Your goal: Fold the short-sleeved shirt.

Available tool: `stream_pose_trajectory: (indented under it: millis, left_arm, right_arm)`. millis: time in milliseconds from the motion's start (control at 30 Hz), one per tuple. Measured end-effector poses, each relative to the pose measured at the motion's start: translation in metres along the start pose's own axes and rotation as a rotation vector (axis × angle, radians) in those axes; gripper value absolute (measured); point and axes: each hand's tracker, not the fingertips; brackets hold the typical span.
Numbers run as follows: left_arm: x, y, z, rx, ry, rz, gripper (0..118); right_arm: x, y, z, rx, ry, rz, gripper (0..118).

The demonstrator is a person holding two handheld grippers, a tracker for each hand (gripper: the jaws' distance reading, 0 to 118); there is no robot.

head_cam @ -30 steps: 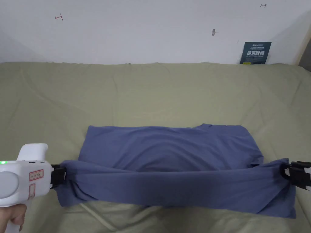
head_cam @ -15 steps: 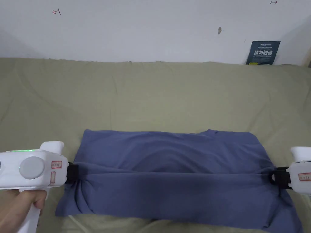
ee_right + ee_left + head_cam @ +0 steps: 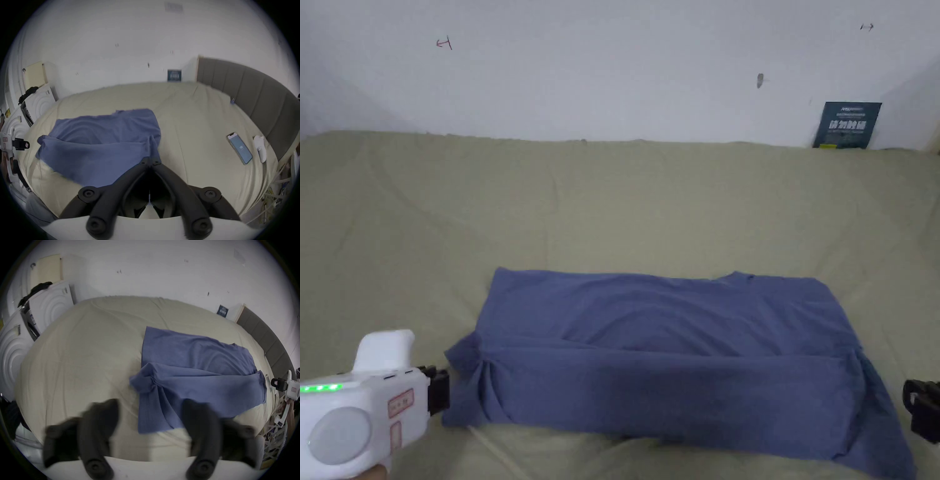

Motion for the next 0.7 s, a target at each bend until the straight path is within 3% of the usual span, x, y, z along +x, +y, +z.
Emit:
stream_pose_trajectory:
  millis: [100, 333, 467, 633, 700]
  left_arm:
    - [-0.004, -0.023, 0.023, 0.059, -0.007, 0.032, 0]
    - [-0.015, -0.04, 0.029, 0.021, 0.004, 0.042, 0]
    - [-0.026, -0.037, 0.018, 0.008, -0.003, 0.059, 0]
    - [-0.028, -0.026, -0.002, 0.001, -0.035, 0.053, 0]
    - [-0.029, -0.021, -0.013, -0.009, -0.059, 0.047, 15]
  right_arm:
    - [-0.01, -0.018, 0.027, 0.066, 0.019, 0.011, 0]
    - [-0.013, -0.037, 0.043, 0.033, 0.03, 0.066, 0]
    - [-0.011, -0.036, 0.046, 0.04, 0.041, 0.029, 0]
    - [-0.01, -0.037, 0.044, 0.034, 0.021, 0.038, 0]
    - [-0.011, -0.036, 0.043, 0.021, 0.023, 0.028, 0]
